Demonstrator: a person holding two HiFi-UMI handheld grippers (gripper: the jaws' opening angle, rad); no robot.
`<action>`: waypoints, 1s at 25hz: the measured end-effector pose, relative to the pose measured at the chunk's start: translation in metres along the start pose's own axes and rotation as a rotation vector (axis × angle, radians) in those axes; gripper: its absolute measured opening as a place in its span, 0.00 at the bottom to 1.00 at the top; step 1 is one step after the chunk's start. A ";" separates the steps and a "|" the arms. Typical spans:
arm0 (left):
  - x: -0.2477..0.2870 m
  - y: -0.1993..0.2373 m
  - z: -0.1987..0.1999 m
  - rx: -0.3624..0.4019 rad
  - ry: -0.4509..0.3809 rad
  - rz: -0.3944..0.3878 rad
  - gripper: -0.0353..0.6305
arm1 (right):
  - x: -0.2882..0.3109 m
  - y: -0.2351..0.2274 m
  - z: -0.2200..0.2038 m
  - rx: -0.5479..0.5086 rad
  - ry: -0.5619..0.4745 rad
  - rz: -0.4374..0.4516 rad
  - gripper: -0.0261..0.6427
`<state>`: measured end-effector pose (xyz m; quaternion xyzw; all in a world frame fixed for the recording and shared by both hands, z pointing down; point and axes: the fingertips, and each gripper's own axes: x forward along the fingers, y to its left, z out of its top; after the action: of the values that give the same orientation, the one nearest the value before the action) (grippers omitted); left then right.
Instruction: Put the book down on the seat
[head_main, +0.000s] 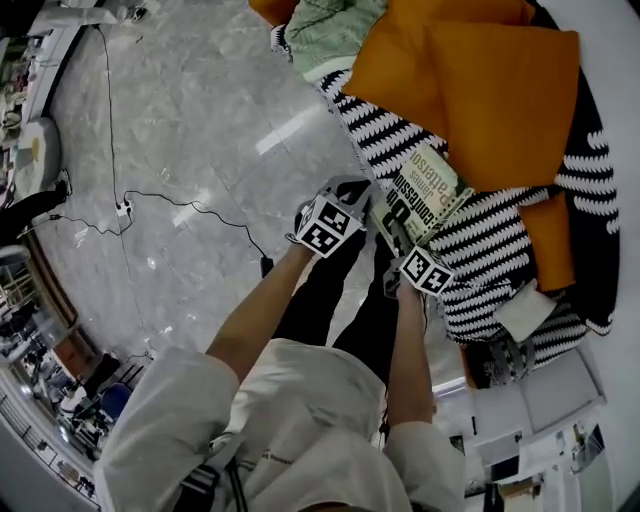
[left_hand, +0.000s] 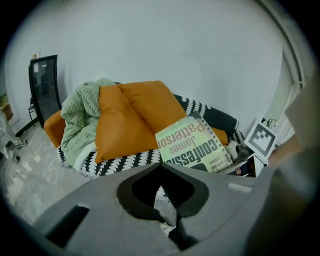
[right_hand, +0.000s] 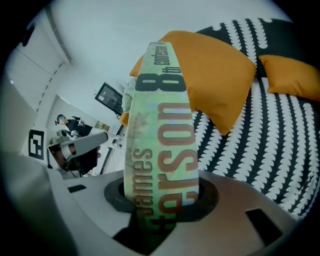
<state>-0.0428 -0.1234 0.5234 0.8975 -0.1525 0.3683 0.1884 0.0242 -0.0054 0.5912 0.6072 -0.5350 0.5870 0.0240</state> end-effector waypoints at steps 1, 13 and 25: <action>0.006 0.004 -0.009 -0.001 0.013 0.000 0.06 | 0.008 -0.004 -0.005 0.033 0.009 0.016 0.27; 0.098 0.034 -0.073 0.019 0.121 -0.063 0.06 | 0.093 -0.044 -0.018 0.288 0.034 0.147 0.27; 0.158 0.047 -0.089 0.083 0.154 -0.117 0.06 | 0.150 -0.039 -0.025 0.414 0.062 0.380 0.27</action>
<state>-0.0080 -0.1458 0.7063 0.8809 -0.0696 0.4307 0.1834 -0.0059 -0.0663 0.7331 0.4696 -0.5068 0.6962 -0.1947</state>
